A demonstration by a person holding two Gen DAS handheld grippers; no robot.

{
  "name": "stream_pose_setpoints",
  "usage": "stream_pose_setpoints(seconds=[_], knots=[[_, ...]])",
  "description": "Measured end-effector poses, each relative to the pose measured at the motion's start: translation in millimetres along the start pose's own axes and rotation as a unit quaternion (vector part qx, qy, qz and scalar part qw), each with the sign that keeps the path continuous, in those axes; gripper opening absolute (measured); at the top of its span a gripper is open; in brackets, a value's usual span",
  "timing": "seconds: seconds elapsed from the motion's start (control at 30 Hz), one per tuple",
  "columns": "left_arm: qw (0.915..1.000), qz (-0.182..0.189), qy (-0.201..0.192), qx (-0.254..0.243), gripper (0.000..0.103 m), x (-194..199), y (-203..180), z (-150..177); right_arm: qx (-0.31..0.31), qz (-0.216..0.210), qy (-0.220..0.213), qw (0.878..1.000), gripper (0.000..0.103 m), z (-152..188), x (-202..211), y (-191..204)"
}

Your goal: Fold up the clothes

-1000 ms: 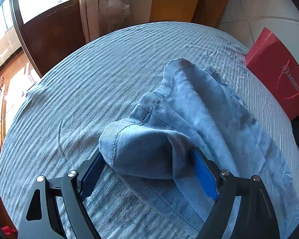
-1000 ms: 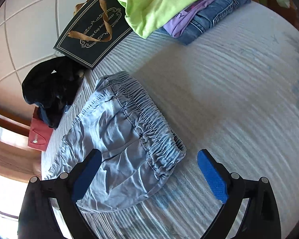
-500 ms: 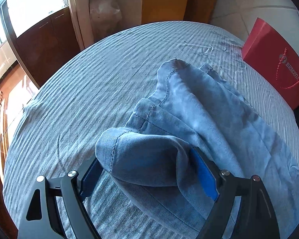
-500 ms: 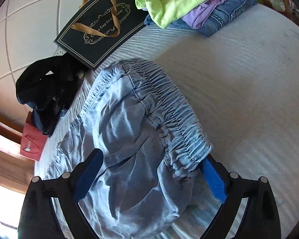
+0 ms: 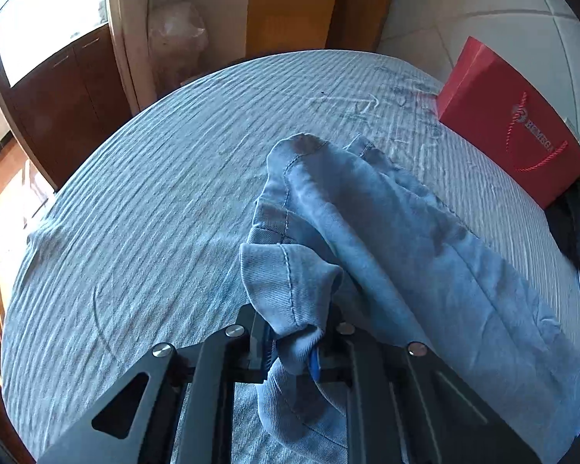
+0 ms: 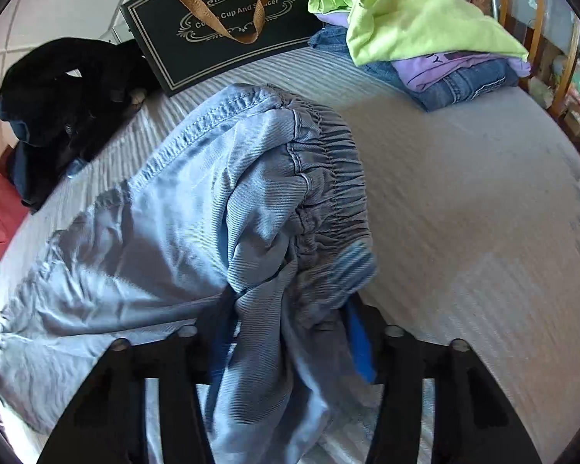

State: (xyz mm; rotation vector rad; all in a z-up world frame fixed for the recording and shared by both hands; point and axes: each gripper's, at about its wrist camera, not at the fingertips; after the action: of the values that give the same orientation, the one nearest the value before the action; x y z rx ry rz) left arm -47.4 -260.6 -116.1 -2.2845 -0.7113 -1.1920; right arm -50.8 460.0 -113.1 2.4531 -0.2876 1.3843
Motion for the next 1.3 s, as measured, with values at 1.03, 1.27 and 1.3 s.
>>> stream_pose_setpoints(seconds=[1.03, 1.27, 1.3], knots=[[0.924, 0.182, 0.048, -0.333, 0.077, 96, -192, 80, -0.089, -0.12, -0.028, 0.988, 0.065, 37, 51, -64], [0.9542, 0.13, 0.085, -0.256, 0.077, 20, -181, 69, -0.149, -0.151, -0.033, 0.977, 0.078, 38, 32, -71], [0.9566, 0.12, 0.086, -0.252, 0.077, 13, -179, 70, -0.148, -0.151, -0.036, 0.977, 0.078, 36, 29, -69]])
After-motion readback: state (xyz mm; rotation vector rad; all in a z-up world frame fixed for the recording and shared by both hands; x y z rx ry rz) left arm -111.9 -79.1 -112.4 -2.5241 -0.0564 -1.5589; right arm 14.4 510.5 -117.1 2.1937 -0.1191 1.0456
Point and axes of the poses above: each gripper's, at about its wrist camera, not at the fingertips, and x roughly against the way its jaws point, y to its left, z to its underside, and after that the axes turned 7 degrees about x, right-handed
